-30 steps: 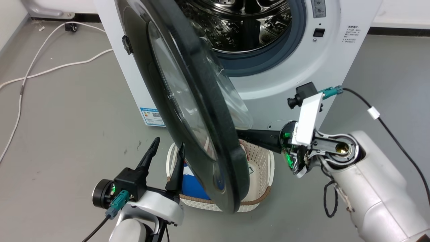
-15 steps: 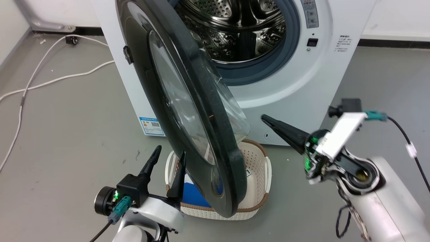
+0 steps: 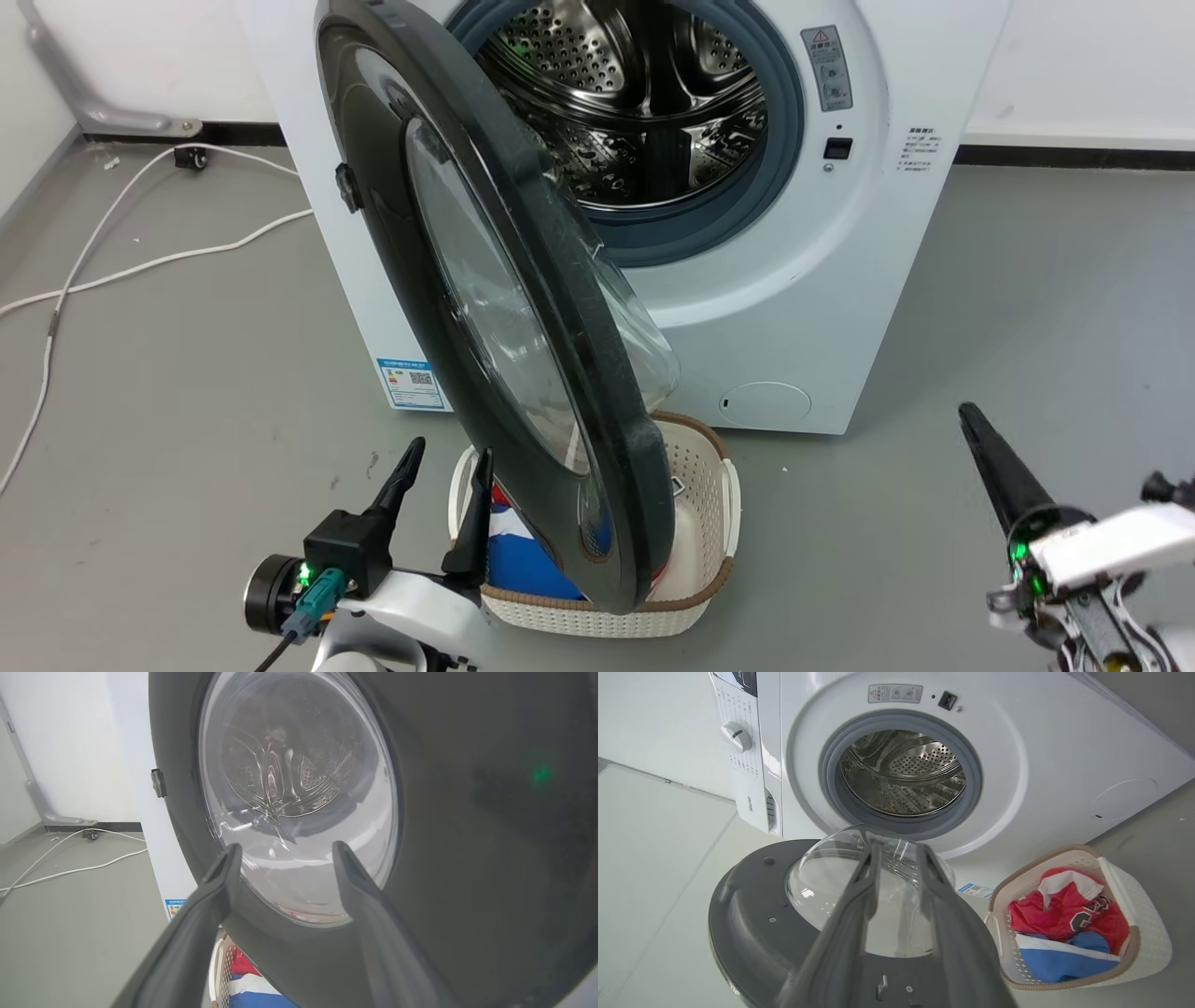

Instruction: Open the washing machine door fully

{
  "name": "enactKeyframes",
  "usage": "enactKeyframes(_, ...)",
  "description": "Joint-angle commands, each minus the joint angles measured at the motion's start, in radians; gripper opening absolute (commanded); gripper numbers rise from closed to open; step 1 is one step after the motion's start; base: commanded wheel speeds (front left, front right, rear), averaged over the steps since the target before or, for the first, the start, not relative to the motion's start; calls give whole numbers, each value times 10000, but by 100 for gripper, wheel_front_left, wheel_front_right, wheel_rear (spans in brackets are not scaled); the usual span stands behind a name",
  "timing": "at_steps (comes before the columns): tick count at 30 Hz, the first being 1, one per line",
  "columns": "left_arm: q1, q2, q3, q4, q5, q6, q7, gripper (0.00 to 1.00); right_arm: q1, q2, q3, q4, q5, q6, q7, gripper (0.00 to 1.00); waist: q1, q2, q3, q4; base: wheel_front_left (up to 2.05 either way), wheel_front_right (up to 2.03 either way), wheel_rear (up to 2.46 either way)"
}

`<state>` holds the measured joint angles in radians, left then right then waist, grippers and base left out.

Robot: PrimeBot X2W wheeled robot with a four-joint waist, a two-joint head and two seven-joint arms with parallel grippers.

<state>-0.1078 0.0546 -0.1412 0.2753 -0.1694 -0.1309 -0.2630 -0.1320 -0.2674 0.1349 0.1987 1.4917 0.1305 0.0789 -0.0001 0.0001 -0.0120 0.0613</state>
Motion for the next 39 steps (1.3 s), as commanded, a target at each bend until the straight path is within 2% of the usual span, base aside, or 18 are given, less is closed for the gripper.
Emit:
enactKeyframes(1, 103, -7, 48, 14, 69, 3, -23, 100, 296, -26, -16, -92, -314, 4, -290, 100, 1, -1, -48, -13, 0, 0, 0)
enactKeyframes(6, 237, -7, 156, 52, 139, 3, -23, 100, 775, -409, -316, 59, -2652, 4, -1984, 100, 1, -1, -156, -79, 0, 0, 0)
enactKeyframes(10, 287, -4, 247, 62, 183, 3, -23, 100, 721, -542, -979, 235, -5884, 3, -3020, 100, 1, -1, -195, -160, 0, 0, 0)
enactKeyframes(15, 226, -3, 309, 82, 206, 3, -23, 100, 650, 408, -2480, -656, -10416, 3, -3087, 100, 1, -1, -209, -218, 0, 0, 0)
enactKeyframes(17, 167, 2, 338, 62, 218, 3, -23, 100, 825, 942, -2805, -1312, -11809, 3, -2860, 100, 1, -1, -195, -208, 0, 0, 0)
enactKeyframes(20, 107, 34, 388, 50, 260, 3, -23, 100, 1257, 1572, -2891, -2218, -13214, 1, -2503, 100, 1, -1, -198, -160, 0, 0, 0)
enactKeyframes(23, 101, 66, 447, 39, 263, 3, -23, 100, 1791, 1956, -2764, -2713, -13888, 1, -2256, 100, 1, -1, -204, -118, 0, 0, 0)
enactKeyframes(27, 132, 136, 500, 62, 285, 3, -23, 100, 2391, 2141, -2703, -2797, -14140, 1, -2134, 100, 1, -1, -235, -84, 0, 0, 0)
enactKeyframes(39, 43, 226, 526, 143, 344, 3, -23, 100, 2868, 2180, -2066, -2027, -13516, 1, -2332, 100, 1, -1, -248, -63, 0, 0, 0)
